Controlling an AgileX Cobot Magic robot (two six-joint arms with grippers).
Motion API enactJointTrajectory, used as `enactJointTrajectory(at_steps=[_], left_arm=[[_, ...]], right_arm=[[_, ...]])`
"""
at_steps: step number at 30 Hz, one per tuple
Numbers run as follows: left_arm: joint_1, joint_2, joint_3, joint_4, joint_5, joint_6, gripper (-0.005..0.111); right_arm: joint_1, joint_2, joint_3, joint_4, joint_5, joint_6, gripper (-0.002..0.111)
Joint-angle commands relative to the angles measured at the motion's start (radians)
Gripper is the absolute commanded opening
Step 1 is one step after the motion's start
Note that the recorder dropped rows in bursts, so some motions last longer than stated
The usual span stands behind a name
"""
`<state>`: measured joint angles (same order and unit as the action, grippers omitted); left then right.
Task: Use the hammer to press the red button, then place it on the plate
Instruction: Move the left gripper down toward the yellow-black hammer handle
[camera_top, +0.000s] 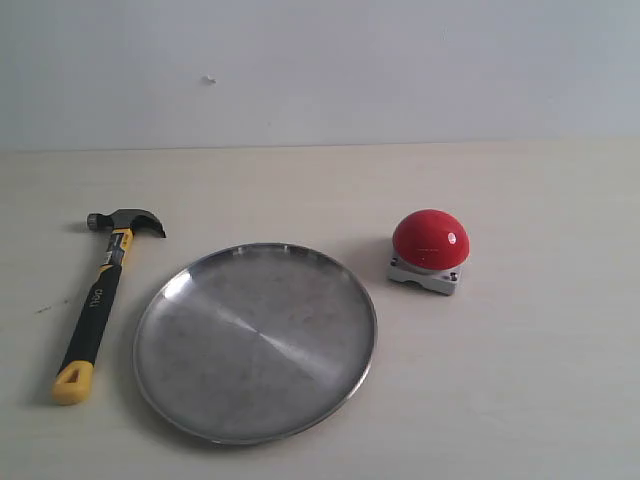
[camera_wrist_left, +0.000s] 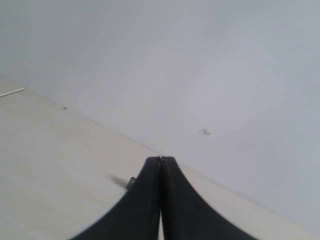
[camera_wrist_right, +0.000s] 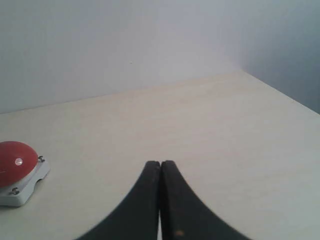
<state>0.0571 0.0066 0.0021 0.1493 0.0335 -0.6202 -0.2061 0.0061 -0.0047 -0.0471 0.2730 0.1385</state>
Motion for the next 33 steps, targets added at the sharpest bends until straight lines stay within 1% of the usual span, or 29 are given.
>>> enactJointTrajectory(at_steps=[1, 3, 5, 7, 8, 10, 11, 14, 16, 17, 19, 22, 25, 26, 27, 28, 29, 30, 31, 32, 33], left_arm=[[0.000, -0.007, -0.002, -0.006, -0.153, -0.181, 0.000], [0.000, -0.007, -0.002, -0.003, -0.242, -0.226, 0.000], [0.000, -0.007, -0.002, -0.010, -0.325, -0.223, 0.000], [0.023, -0.007, -0.017, -0.149, -0.432, -0.115, 0.000], [0.036, 0.009, -0.060, -0.245, -0.447, -0.045, 0.000], [0.059, 0.069, -0.174, -0.417, -0.406, 0.121, 0.000], [0.066, 0.110, -0.238, -0.465, -0.376, 0.189, 0.000], [0.075, 0.273, -0.425, -0.532, -0.214, 0.434, 0.000], [0.080, 0.445, -0.541, -0.564, -0.063, 0.536, 0.000], [0.085, 0.519, -0.584, -0.565, 0.010, 0.536, 0.000], [0.094, 0.713, -0.688, -0.553, 0.199, 0.536, 0.000], [0.094, 1.002, -0.836, -0.482, 0.459, 0.539, 0.000], [0.094, 1.237, -0.955, -0.407, 0.647, 0.540, 0.000], [0.092, 1.361, -1.010, -0.404, 0.699, 0.544, 0.000], [0.088, 1.422, -1.034, -0.406, 0.714, 0.552, 0.000], [0.062, 1.527, -1.079, -0.396, 0.729, 0.564, 0.000], [0.041, 1.565, -1.113, -0.382, 0.736, 0.567, 0.000], [-0.012, 1.652, -1.177, -0.335, 0.770, 0.598, 0.000], [-0.044, 1.693, -1.219, -0.299, 0.793, 0.598, 0.000], [-0.100, 1.763, -1.302, -0.251, 0.827, 0.584, 0.000], [-0.126, 1.800, -1.349, -0.248, 0.839, 0.584, 0.001]], right_arm=[[-0.007, -0.006, 0.005, -0.003, -0.009, -0.003, 0.000], [-0.007, -0.006, 0.005, -0.003, -0.009, -0.003, 0.000], [-0.007, -0.006, 0.005, -0.003, -0.009, -0.003, 0.000], [-0.007, -0.006, 0.005, -0.003, -0.009, -0.003, 0.000], [-0.007, -0.006, 0.005, -0.003, -0.009, -0.003, 0.000], [-0.007, -0.006, 0.005, -0.003, -0.009, -0.003, 0.000], [-0.007, -0.006, 0.005, -0.003, -0.009, -0.003, 0.000], [-0.007, -0.006, 0.005, -0.003, -0.009, -0.003, 0.000], [-0.007, -0.006, 0.005, -0.003, -0.009, -0.003, 0.000], [-0.007, -0.006, 0.005, -0.003, -0.009, -0.003, 0.000], [-0.007, -0.006, 0.005, -0.003, -0.009, -0.003, 0.000], [-0.007, -0.006, 0.005, -0.003, -0.009, -0.003, 0.000], [-0.007, -0.006, 0.005, -0.003, -0.009, -0.003, 0.000], [-0.007, -0.006, 0.005, -0.003, -0.009, -0.003, 0.000], [-0.007, -0.006, 0.005, -0.003, -0.009, -0.003, 0.000], [-0.007, -0.006, 0.005, -0.003, -0.009, -0.003, 0.000], [-0.007, -0.006, 0.005, -0.003, -0.009, -0.003, 0.000], [-0.007, -0.006, 0.005, -0.003, -0.009, -0.003, 0.000], [-0.007, -0.006, 0.005, -0.003, -0.009, -0.003, 0.000], [-0.007, -0.006, 0.005, -0.003, -0.009, -0.003, 0.000], [-0.007, -0.006, 0.005, -0.003, -0.009, -0.003, 0.000]])
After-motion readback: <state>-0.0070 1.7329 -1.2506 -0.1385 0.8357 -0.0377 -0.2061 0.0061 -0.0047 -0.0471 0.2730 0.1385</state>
